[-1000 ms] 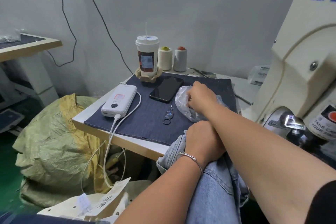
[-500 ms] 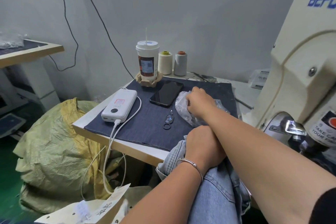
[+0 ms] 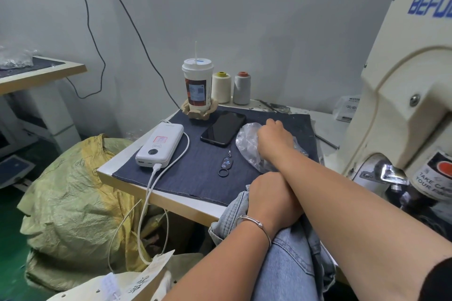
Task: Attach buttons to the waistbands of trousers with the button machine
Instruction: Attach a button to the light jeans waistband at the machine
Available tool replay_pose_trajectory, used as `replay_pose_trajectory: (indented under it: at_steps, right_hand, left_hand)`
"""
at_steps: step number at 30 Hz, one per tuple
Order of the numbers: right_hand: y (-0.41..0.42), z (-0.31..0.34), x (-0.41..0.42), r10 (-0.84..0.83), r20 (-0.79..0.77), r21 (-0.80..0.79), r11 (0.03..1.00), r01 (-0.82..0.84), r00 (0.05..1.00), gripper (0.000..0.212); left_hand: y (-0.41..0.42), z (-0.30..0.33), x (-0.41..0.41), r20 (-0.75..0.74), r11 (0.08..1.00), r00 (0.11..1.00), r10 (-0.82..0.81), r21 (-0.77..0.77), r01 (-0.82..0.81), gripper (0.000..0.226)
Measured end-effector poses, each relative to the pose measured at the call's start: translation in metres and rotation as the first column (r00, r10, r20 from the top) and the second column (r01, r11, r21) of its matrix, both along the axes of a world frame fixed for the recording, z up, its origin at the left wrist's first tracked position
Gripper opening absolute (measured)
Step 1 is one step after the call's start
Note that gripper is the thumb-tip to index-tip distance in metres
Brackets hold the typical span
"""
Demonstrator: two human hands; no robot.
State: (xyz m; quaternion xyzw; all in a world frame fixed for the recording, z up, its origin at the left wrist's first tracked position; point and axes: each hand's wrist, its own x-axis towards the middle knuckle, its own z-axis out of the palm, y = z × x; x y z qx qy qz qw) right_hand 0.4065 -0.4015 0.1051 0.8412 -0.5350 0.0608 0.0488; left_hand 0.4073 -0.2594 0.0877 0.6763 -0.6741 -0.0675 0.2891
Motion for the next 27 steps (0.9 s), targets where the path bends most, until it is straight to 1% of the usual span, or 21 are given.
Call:
replay_pose_trajectory:
  at_steps: [3, 6, 12, 19, 23, 27]
  right_hand:
    - [-0.0008, -0.0003, 0.001, 0.019, -0.013, -0.001, 1.0, -0.019, 1.0, 0.032]
    - [-0.0007, -0.002, 0.0029, 0.072, 0.023, 0.011, 0.997, -0.072, 0.997, 0.027]
    - [-0.0011, -0.0035, 0.0036, 0.111, 0.002, -0.038, 0.993, -0.111, 0.994, 0.023]
    - [-0.0003, -0.0014, 0.0011, 0.126, 0.032, -0.088, 0.988, -0.123, 0.991, 0.02]
    - [0.0003, -0.0029, -0.001, 0.138, 0.084, -0.121, 0.984, -0.127, 0.987, 0.012]
    - [0.0025, -0.004, -0.0015, 0.161, 0.112, -0.145, 0.979, -0.144, 0.981, 0.008]
  left_hand:
    - [0.0004, 0.0004, -0.0003, -0.017, 1.0, 1.0, 0.009, 0.013, -0.009, 0.017]
    - [0.0007, 0.0002, -0.0008, -0.042, 1.0, 0.999, 0.018, 0.009, -0.018, 0.018]
    - [0.0006, 0.0, -0.0007, -0.054, 1.0, 0.998, 0.016, 0.011, -0.016, 0.017]
    - [-0.0007, -0.0016, -0.0008, 0.002, 1.0, 1.0, 0.0, 0.003, 0.0, 0.017]
    - [-0.0007, -0.001, -0.0011, 0.036, 1.0, 0.999, -0.012, -0.02, 0.012, 0.017]
    - [-0.0006, -0.0016, -0.0012, 0.031, 1.0, 1.0, 0.0, -0.024, 0.001, 0.017]
